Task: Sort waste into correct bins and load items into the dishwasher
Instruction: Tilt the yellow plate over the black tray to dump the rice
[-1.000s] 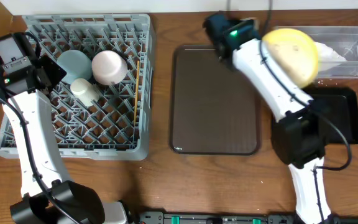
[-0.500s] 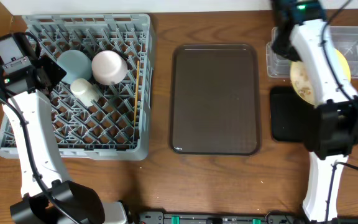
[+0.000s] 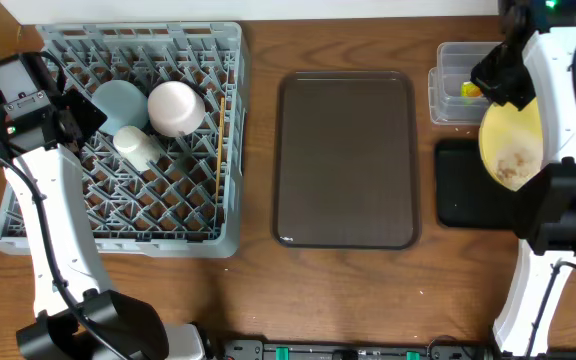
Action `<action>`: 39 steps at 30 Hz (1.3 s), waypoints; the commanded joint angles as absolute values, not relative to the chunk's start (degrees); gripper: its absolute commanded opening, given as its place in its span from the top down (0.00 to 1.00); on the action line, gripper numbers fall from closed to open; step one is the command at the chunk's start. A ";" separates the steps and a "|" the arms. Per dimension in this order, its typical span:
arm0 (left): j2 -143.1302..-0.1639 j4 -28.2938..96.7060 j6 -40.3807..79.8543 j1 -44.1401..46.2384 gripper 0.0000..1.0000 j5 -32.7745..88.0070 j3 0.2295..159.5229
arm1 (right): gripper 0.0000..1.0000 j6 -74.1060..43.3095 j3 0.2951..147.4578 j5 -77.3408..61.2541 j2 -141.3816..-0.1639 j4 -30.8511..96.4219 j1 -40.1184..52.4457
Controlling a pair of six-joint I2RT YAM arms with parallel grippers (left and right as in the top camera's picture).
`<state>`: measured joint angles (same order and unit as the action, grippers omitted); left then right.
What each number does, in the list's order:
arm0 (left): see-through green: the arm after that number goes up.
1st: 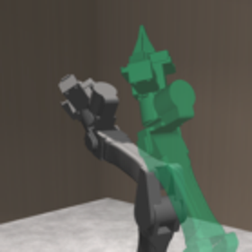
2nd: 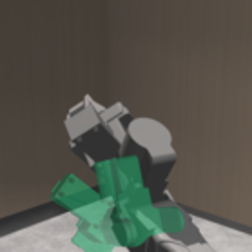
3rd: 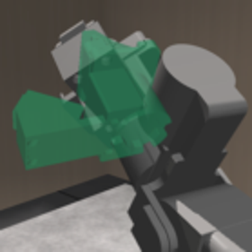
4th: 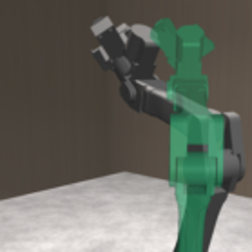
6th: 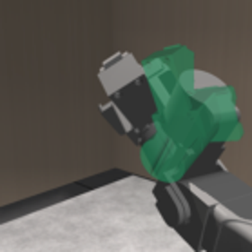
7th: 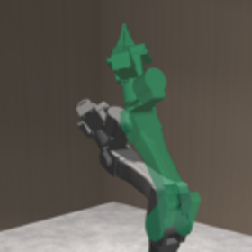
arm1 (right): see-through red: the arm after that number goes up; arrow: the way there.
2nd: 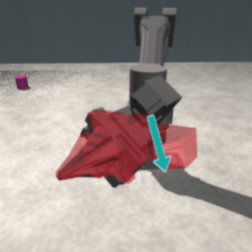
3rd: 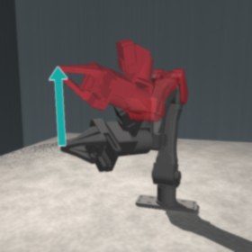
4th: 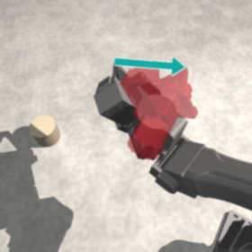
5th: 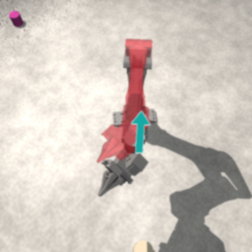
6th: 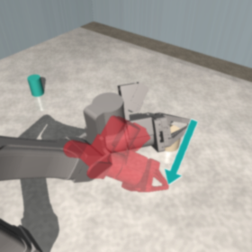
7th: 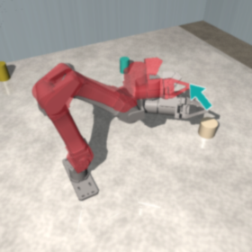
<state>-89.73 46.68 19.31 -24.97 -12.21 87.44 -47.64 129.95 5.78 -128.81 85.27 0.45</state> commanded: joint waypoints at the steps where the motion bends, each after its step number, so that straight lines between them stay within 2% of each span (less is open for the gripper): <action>1: -89.93 46.92 19.40 -24.99 0.08 -12.69 87.59 | 0.98 -48.62 131.17 3.31 -126.39 86.96 0.16; 10: -89.93 46.92 19.40 -25.02 0.08 -12.69 87.59 | 0.98 -43.66 131.17 -4.82 -126.39 88.14 -1.17; 27: -89.93 46.92 19.40 -25.02 0.08 -12.69 87.59 | 0.99 -31.44 131.02 -31.07 -126.39 90.78 -11.00; 39: -89.93 46.92 19.40 -25.02 0.08 -12.69 87.59 | 0.99 -29.08 131.02 -37.04 -126.39 95.96 -14.98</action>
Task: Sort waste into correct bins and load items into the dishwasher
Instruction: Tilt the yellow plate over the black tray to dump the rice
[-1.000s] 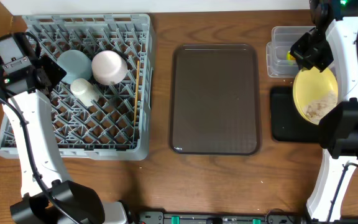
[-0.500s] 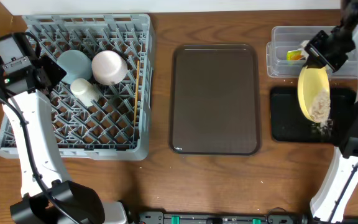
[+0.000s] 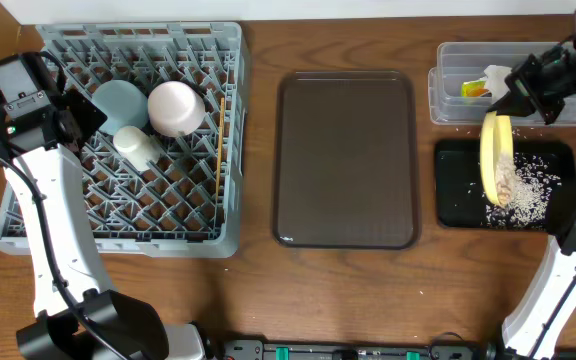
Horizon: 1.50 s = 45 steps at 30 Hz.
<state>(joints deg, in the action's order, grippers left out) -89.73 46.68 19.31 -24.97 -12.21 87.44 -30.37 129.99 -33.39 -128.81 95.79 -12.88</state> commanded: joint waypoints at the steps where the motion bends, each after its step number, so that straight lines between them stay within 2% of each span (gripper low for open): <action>1: -89.93 46.92 19.40 -25.02 0.08 -12.69 87.59 | 0.98 -29.04 131.02 -37.60 -126.39 96.07 -15.40; 13: -89.93 46.92 19.40 -25.02 0.08 -12.69 87.59 | 0.99 -27.40 128.79 -41.04 -126.45 96.84 -17.93; 22: -89.93 46.92 19.40 -25.02 0.08 -12.69 87.59 | 0.98 -26.89 120.33 -46.22 -126.45 92.71 -18.13; 26: -89.93 46.92 19.40 -25.02 0.08 -12.69 87.59 | 0.98 -23.07 117.34 -52.47 -126.45 93.27 -19.62; 34: -89.93 46.92 19.40 -25.02 0.08 -12.69 87.59 | 0.98 -18.35 117.30 -55.94 -126.34 97.36 -23.00; 45: -89.93 46.92 19.40 -25.02 0.08 -12.69 87.59 | 0.99 -14.06 117.27 -64.73 -126.32 95.13 -25.67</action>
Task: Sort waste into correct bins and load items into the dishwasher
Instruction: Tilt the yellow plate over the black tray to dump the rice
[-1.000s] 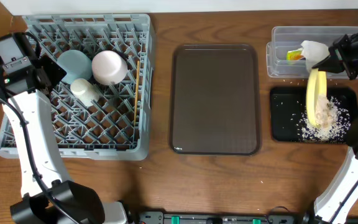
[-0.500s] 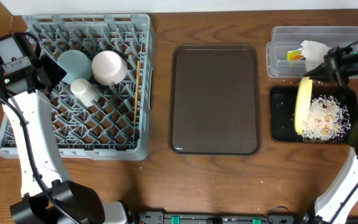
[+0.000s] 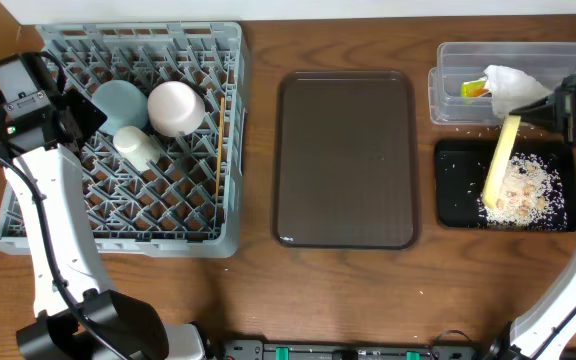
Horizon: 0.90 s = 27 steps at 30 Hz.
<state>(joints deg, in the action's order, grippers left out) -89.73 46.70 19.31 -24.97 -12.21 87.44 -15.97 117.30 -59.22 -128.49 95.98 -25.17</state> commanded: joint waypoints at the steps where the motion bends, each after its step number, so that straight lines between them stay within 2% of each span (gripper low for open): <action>1: -89.93 46.92 19.40 -25.02 0.08 -12.69 87.59 | 0.99 -14.02 117.27 -64.82 -126.32 95.98 -25.98; 4: -89.93 46.92 19.40 -24.99 0.08 -12.69 87.59 | 0.99 -11.31 117.23 -68.18 -126.32 97.49 -26.63; 13: -89.93 46.92 19.40 -25.02 0.08 -12.69 87.59 | 0.99 -15.18 116.92 -68.38 -125.49 95.35 -26.94; 16: -89.93 46.92 19.40 -25.02 0.08 -12.69 87.59 | 0.98 -13.06 116.66 -68.58 -125.01 97.47 -26.89; 19: -89.93 46.92 19.40 -25.02 0.08 -12.69 87.59 | 0.98 -19.33 116.53 -65.08 -125.19 93.93 -26.44; 22: -89.93 46.92 19.40 -25.02 0.08 -12.69 87.59 | 0.98 -15.55 116.46 -67.51 -125.12 97.49 -26.39; 25: -89.93 46.92 19.40 -24.99 0.08 -12.69 87.59 | 0.99 -19.00 116.44 -67.51 -125.19 92.99 -26.24; 27: -89.93 46.92 19.40 -25.02 0.08 -12.69 87.59 | 0.98 -18.11 116.44 -67.92 -125.12 95.88 -25.89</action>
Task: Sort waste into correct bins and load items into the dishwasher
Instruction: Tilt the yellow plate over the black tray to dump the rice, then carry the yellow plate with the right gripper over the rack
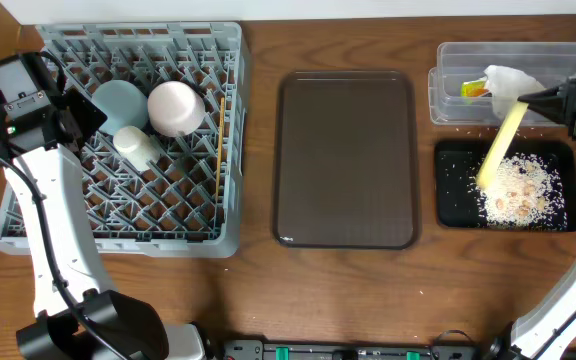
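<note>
My right gripper [553, 101] is shut on the rim of a yellow plate [500, 146]. The plate is seen almost edge-on, slanting down over the black bin [451, 205]. White rice-like food scraps [520, 193] lie heaped in that bin. At the left, the grey dish rack [168, 215] holds a pale blue bowl [120, 103], a white bowl [175, 106] and a small white cup [138, 146]. My left gripper [76, 116] hovers over the rack's left side beside the blue bowl; how its fingers stand does not show.
A clear plastic bin [448, 105] at the back right holds crumpled white paper [506, 83] and a yellow-orange scrap [471, 89]. A brown tray [348, 160] lies at the table's middle. A few grains are scattered on the wood around the black bin.
The plate's lower edge has risen a little off the scrap pile and slants more. My right gripper sits slightly higher. The left arm has not moved.
The right gripper first held the yellow plate nearly flat, food on it, over the black bin. Then the plate was tipped and scraps lay in the bin. After that it stood edge-on against the pile, and now hangs just above it.
</note>
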Action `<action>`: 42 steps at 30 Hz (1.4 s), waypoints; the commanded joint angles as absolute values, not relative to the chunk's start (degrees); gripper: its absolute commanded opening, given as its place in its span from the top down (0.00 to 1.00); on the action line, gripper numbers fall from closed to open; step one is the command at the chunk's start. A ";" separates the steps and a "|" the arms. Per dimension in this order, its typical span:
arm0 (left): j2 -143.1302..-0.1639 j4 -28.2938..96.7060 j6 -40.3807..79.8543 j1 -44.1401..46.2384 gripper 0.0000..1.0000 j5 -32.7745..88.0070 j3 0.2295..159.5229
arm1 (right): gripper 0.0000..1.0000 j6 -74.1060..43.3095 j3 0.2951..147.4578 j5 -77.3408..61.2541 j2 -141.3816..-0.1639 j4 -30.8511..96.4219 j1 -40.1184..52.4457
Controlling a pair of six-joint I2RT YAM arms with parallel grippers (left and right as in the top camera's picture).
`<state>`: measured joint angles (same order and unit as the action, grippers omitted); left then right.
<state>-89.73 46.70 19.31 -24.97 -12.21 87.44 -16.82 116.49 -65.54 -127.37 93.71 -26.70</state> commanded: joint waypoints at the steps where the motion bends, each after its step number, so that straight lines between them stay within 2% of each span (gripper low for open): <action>1: -89.93 46.92 19.40 -25.02 0.08 -12.69 87.59 | 0.99 -16.84 116.44 -69.08 -124.99 97.45 -25.80; 15: -89.93 46.92 19.40 -24.99 0.08 -12.69 87.59 | 0.99 -15.64 116.51 -78.37 -124.11 96.95 -14.76; 19: -89.93 46.92 19.40 -25.02 0.08 -12.69 87.59 | 0.99 -20.53 116.57 -80.25 -124.11 90.67 -10.22; 24: -89.93 46.92 19.40 -25.02 0.08 -12.69 87.59 | 0.99 -36.67 117.03 -80.82 -124.07 72.23 -3.75; 30: -89.93 46.92 19.40 -24.99 0.08 -12.69 87.59 | 0.99 -69.36 117.45 -78.35 -124.09 23.16 6.15; 33: -89.93 46.92 19.40 -25.02 0.08 -12.69 87.59 | 0.99 -80.42 117.45 -74.61 -124.09 2.44 10.44; 35: -89.93 46.92 19.40 -25.02 0.08 -12.69 87.59 | 0.99 -83.48 117.45 -71.07 -124.09 -3.75 13.26; 42: -89.93 46.92 19.40 -25.02 0.08 -12.69 87.59 | 0.99 -72.16 117.43 -54.85 -124.66 -4.34 19.84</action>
<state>-89.73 46.70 19.31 -24.97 -12.21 87.44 -76.29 116.92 -65.60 -125.51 -3.75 17.52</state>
